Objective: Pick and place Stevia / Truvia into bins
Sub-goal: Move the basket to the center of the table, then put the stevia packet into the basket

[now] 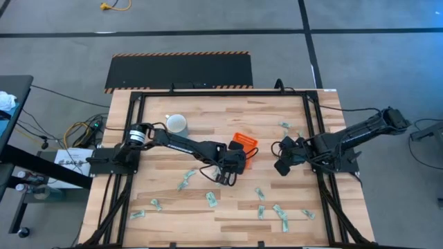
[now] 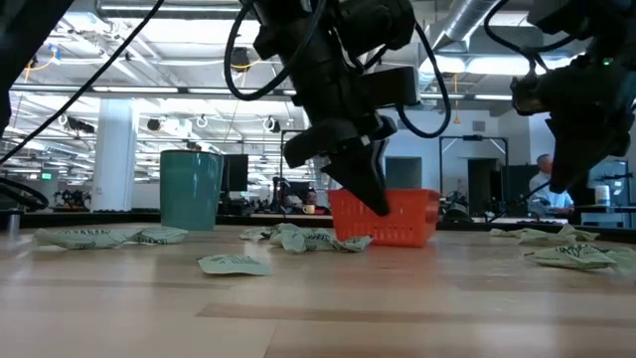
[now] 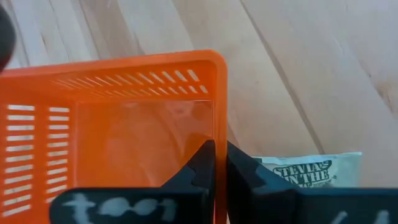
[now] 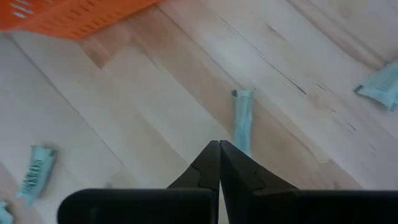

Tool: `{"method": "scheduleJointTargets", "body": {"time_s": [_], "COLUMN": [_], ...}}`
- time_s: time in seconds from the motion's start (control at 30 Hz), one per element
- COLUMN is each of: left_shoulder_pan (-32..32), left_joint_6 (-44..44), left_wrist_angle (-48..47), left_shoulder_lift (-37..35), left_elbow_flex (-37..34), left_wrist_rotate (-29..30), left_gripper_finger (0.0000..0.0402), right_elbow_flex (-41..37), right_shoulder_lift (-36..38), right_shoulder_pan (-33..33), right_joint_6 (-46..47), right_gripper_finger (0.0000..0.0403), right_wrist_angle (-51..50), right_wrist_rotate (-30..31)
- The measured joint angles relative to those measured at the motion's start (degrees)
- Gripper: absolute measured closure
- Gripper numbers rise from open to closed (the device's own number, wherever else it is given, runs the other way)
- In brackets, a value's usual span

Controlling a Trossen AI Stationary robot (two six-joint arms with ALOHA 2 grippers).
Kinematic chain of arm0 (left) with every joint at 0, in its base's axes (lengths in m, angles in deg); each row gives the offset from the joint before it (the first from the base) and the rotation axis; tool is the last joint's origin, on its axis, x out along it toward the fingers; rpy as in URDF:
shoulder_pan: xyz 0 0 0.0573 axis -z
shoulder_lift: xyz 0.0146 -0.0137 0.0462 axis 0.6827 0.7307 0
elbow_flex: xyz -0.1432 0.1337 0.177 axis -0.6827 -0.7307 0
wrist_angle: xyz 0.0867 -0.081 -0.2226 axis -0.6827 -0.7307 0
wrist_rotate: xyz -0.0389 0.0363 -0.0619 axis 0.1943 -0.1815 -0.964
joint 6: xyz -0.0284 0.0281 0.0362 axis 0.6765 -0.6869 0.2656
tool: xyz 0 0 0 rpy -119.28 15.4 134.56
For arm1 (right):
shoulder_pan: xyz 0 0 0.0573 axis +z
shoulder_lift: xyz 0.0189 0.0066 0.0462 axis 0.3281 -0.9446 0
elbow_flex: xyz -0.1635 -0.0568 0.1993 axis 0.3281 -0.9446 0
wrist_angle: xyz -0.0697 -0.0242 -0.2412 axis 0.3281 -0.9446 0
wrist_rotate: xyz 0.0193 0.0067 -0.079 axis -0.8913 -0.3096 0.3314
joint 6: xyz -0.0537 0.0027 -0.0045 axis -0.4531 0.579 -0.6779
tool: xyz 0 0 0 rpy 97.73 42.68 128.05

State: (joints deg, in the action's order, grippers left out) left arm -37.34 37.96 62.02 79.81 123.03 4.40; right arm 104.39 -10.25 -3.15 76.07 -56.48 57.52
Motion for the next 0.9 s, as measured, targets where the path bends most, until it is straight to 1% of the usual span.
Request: {"method": "scheduleJointTargets", "body": {"time_s": [0.13, 0.23, 0.33, 0.47, 0.6, 0.7, 0.9], "left_shoulder_pan": [-0.02, 0.06, 0.17, 0.43, 1.04, 1.44, 1.68], "left_joint_6": [0.06, 0.16, 0.48, 2.92, 6.42, 8.38, 12.29], "left_wrist_angle": [-2.46, -3.38, -6.85, -15.11, -25.10, -31.73, -41.49], "left_shoulder_lift": [0.02, 0.01, 0.02, 0.02, 0.00, -0.02, -0.09], "left_elbow_flex": [1.05, 2.37, 4.48, 9.63, 15.66, 18.84, 19.98], "left_wrist_rotate": [0.03, 0.02, 0.18, 0.26, 0.26, -0.25, -0.31], "left_gripper_finger": [0.0372, 0.0341, 0.0308, 0.0273, 0.0253, 0.0247, 0.0246], "right_elbow_flex": [-0.02, -0.02, -0.02, -0.02, -0.03, -0.02, -0.02], "right_shoulder_lift": [-0.03, -0.01, -0.01, -0.01, -0.01, -0.01, -0.01], "right_shoulder_pan": [-0.40, -0.45, -0.41, -0.41, -0.41, -0.43, -2.14], "right_joint_6": [-0.01, -0.39, -0.45, -0.49, -0.66, -1.91, -2.01], "right_gripper_finger": [0.0403, 0.0403, 0.0403, 0.0403, 0.0401, 0.0384, 0.0315], "right_wrist_angle": [-0.49, -0.77, -0.83, -0.86, -0.91, -0.89, -0.88], "right_wrist_rotate": [-0.23, -0.28, -0.30, -0.32, -0.57, -0.63, -0.63]}}
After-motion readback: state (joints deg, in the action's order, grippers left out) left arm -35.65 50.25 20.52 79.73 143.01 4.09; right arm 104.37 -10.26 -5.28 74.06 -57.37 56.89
